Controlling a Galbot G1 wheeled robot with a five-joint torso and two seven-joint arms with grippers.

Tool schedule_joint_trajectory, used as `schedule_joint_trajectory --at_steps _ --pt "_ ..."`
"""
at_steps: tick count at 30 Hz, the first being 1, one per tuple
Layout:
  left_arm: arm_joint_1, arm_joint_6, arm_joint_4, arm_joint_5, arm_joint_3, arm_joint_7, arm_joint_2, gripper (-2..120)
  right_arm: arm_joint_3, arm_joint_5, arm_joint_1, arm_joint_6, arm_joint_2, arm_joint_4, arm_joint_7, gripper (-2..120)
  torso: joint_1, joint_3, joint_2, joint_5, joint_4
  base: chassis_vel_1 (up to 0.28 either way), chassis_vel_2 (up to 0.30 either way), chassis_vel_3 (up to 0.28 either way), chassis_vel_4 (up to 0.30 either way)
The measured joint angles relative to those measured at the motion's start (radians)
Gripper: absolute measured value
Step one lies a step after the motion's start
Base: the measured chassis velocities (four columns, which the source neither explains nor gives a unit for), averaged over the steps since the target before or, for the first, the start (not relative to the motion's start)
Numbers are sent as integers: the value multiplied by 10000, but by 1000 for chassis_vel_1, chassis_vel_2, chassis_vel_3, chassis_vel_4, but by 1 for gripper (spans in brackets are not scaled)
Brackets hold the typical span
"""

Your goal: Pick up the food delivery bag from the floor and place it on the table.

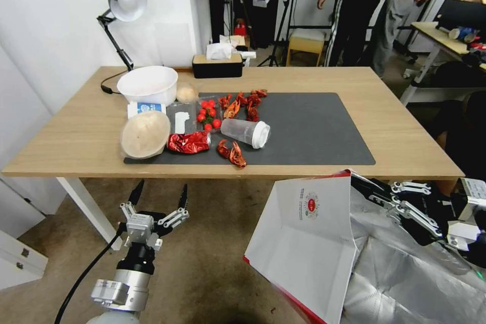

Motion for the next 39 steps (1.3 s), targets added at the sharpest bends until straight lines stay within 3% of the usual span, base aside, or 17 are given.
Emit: schedule_joint_trajectory --at_steps 9,15,20,23,25,27,28,30,39 --pt "-17 28 17 29 -44 -24 -19 100 -203 117 282 -44 -76 -78 10 0 -19 -26 -45 0 -1 0 0 0 0" --pt "7 31 32 52 -67 -63 -34 100 -493 704 612 -2 -269 -31 713 0 -27 -37 -65 0 -1 0 0 0 0" --pt "21 42 27 70 -86 -66 -44 100 -766 1533 1112 197 -664 106 2018 0 -34 -46 -80 -1 -1 0 0 0 0" --pt "59 51 26 113 -94 -57 -62 100 -1316 2570 2103 495 -1201 285 3862 0 -39 -51 -92 0 0 0 0 0 0" --pt "64 51 25 121 -94 -52 -66 100 -1482 2743 2353 619 -1336 339 4362 0 -40 -53 -94 1 1 0 0 0 0" --pt "66 63 22 143 -77 -42 -67 100 -1837 3095 2890 1086 -1689 505 5816 0 -41 -55 -100 -2 3 0 0 0 0" --pt "66 63 22 143 -77 -42 -67 100 -1837 3095 2890 1086 -1689 505 5816 0 -41 -55 -100 -2 3 0 0 0 0" --pt "75 66 23 183 -57 -31 -69 100 -2218 3258 3371 1581 -2048 563 7276 0 -44 -59 -104 -2 -1 0 0 0 0" --pt "75 69 83 348 73 4 -185 100 -3050 3318 4325 2353 -2274 267 9046 0 -50 -65 -113 1 0 0 0 0 0"
